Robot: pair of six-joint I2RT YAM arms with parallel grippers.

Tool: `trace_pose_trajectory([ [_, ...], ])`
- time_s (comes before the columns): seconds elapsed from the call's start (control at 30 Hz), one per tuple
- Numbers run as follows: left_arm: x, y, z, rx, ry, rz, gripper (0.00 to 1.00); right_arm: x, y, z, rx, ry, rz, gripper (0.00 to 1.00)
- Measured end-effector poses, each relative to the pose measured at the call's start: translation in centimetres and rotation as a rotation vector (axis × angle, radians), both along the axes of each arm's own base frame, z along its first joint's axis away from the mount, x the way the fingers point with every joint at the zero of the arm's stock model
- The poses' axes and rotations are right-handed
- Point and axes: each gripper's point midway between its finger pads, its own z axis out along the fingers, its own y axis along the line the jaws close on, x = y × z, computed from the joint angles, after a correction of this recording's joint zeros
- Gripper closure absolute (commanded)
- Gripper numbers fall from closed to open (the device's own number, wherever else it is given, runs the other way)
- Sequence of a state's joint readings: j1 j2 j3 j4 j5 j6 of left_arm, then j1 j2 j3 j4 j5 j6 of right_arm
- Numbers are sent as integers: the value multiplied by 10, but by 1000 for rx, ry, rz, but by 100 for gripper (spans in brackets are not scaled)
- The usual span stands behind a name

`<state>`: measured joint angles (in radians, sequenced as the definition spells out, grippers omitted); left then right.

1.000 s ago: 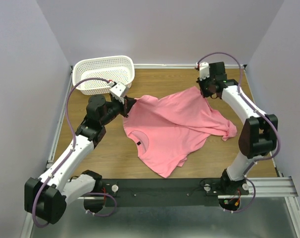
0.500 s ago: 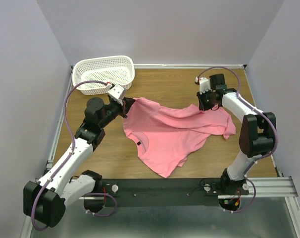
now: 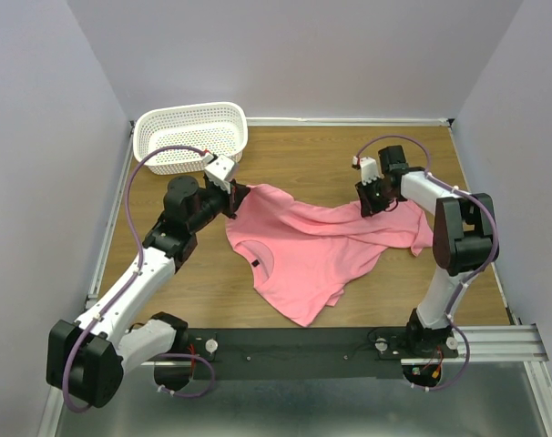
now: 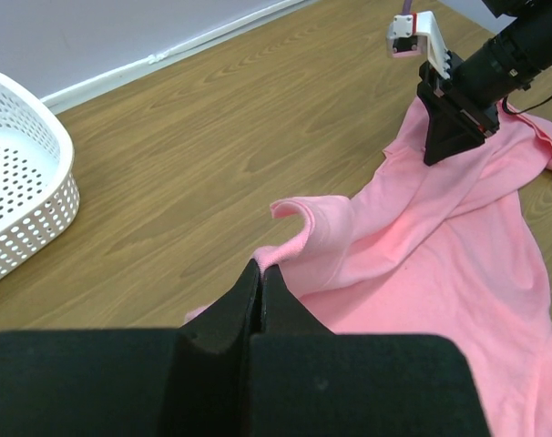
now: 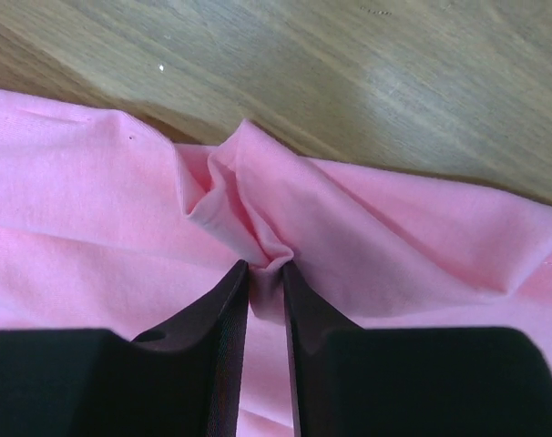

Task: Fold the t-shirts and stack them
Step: Flatten the tshirt out

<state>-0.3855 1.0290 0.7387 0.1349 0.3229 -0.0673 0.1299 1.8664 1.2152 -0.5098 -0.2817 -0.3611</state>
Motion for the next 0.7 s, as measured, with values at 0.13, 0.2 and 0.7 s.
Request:
trace_pose_trajectory([
  [0.13, 0, 0, -2, 3, 7, 0, 100, 4, 0, 4, 0, -13, 1, 68],
  [0.2, 0, 0, -2, 3, 7, 0, 100, 5, 0, 4, -3, -16, 1, 62],
  [0.7, 0, 0, -2, 3, 7, 0, 100, 8, -4, 11, -21, -38, -6, 76],
])
